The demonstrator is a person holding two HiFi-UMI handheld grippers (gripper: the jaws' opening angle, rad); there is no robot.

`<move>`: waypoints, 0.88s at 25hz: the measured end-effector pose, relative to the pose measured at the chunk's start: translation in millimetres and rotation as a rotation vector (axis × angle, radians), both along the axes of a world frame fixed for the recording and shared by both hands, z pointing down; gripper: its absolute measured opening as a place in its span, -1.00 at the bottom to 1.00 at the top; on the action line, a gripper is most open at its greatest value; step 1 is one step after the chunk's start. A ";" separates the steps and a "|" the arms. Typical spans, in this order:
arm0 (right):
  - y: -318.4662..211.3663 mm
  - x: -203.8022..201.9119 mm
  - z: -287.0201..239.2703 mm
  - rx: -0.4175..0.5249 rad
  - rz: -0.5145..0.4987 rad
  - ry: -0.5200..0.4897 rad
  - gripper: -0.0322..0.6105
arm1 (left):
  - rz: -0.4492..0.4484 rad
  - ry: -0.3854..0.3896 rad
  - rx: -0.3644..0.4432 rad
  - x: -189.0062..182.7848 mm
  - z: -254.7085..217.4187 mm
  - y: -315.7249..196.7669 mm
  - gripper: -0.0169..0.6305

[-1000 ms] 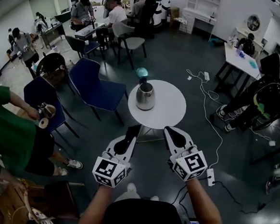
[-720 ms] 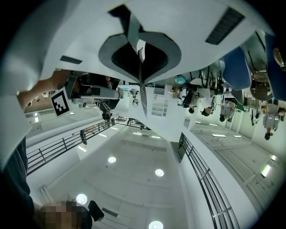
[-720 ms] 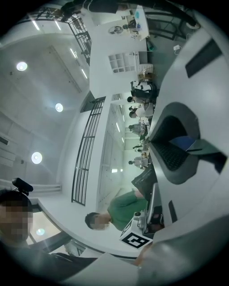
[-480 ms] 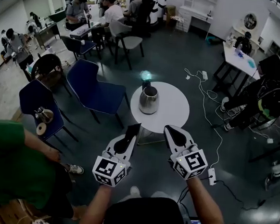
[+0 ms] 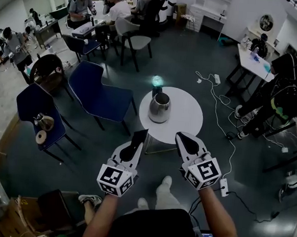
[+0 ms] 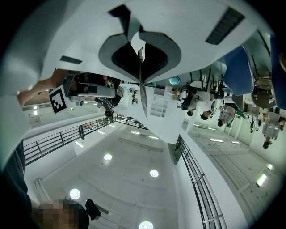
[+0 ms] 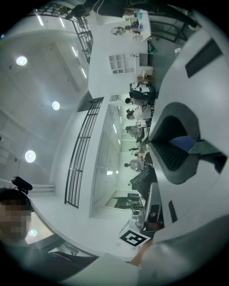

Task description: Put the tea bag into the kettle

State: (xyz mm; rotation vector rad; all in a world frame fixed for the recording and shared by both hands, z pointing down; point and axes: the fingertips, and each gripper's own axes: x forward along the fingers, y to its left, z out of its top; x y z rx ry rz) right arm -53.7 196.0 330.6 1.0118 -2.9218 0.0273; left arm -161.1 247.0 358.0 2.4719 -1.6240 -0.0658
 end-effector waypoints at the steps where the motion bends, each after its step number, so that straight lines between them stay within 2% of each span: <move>1: -6.4 -0.2 1.6 0.000 0.002 -0.001 -0.85 | -0.001 0.004 -0.003 -0.9 2.4 -5.5 -0.91; 13: -96.2 11.9 15.4 -0.028 -0.004 -0.018 -0.85 | -0.027 0.023 -0.023 6.3 18.1 -87.8 -0.91; 22: -167.8 27.0 24.3 -0.026 -0.013 0.009 -0.85 | -0.021 0.015 -0.020 26.6 22.2 -165.1 -0.91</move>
